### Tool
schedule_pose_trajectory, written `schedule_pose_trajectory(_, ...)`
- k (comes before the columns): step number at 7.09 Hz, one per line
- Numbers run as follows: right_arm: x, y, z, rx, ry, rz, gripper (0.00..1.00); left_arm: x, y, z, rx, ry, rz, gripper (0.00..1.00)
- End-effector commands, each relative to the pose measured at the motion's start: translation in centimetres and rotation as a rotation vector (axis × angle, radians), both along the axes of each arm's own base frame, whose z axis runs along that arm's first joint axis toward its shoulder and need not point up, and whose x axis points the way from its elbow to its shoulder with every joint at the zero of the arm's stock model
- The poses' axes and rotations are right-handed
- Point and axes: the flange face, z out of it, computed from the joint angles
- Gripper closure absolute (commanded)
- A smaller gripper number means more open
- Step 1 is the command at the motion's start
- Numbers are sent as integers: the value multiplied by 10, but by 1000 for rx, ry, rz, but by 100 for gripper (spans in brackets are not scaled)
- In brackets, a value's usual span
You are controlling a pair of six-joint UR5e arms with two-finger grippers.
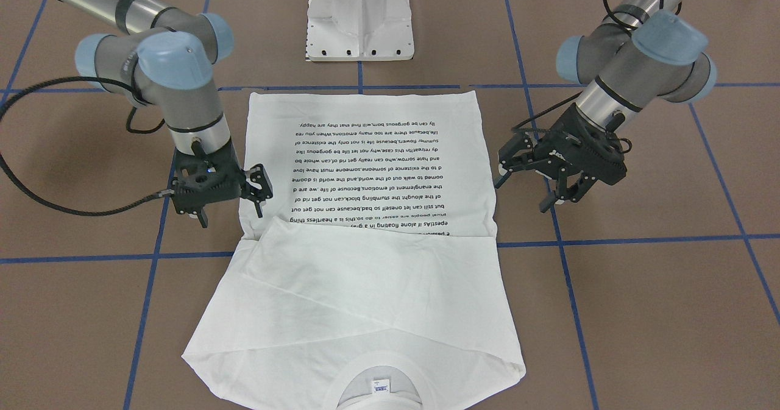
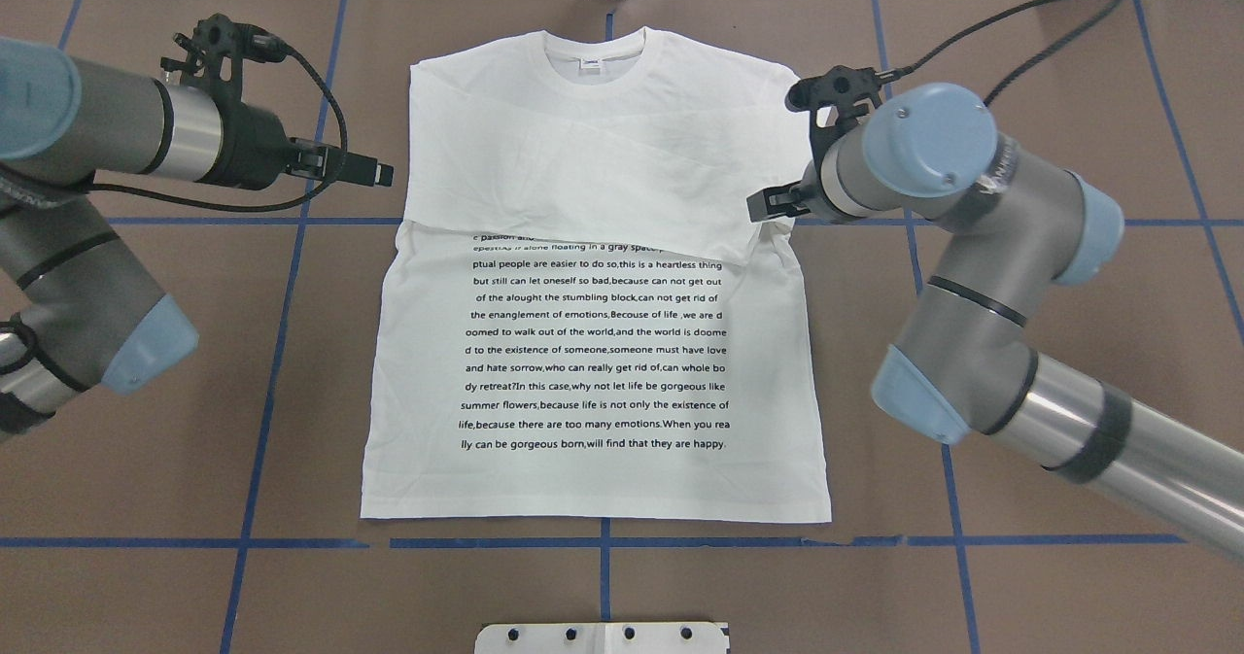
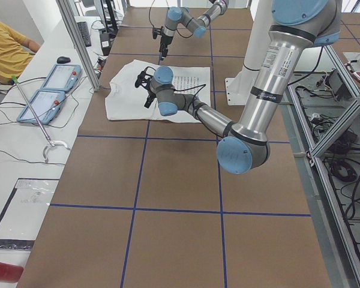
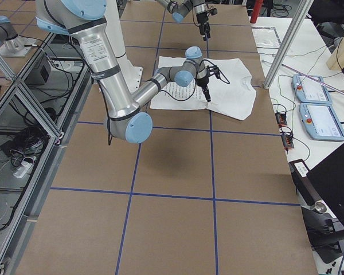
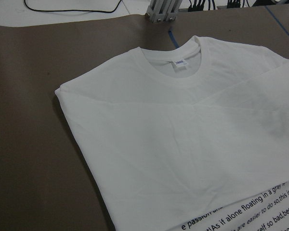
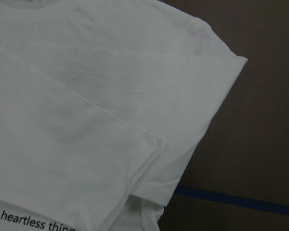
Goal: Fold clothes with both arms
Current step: 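Move both grippers to the hem corners nearest the robot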
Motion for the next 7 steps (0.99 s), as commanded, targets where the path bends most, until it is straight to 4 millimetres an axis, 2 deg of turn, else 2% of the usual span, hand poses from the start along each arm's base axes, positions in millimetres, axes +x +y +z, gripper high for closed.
schedule_pose_trajectory(1, 59, 96, 0, -154, -172, 81, 0, 12, 91, 10, -102, 36, -8, 0)
schedule_pose_trajectory(2, 47, 137, 12, -188, -199, 115, 0, 22, 136, 18, -151, 39, -17, 0)
schedule_pose_trajectory(3, 29, 180, 37, -150, -239, 172, 0, 39, 178, 21, -208, 49, -24, 0)
schedule_pose_trajectory(4, 29, 207, 59, -143, -239, 162, 0, 62, 215, 27, -260, 53, -36, 0)
schedule_pose_trajectory(5, 23, 219, 65, -120, -221, 177, 0, 85, 242, 33, -307, 20, -47, 0)
schedule_pose_trajectory(6, 18, 226, 65, -109, -216, 174, 0, 105, 261, 40, -353, -54, -56, 0)
schedule_pose_trajectory(7, 14, 230, 67, -109, -209, 165, 0, 114, 265, 41, -363, -84, -56, 0)
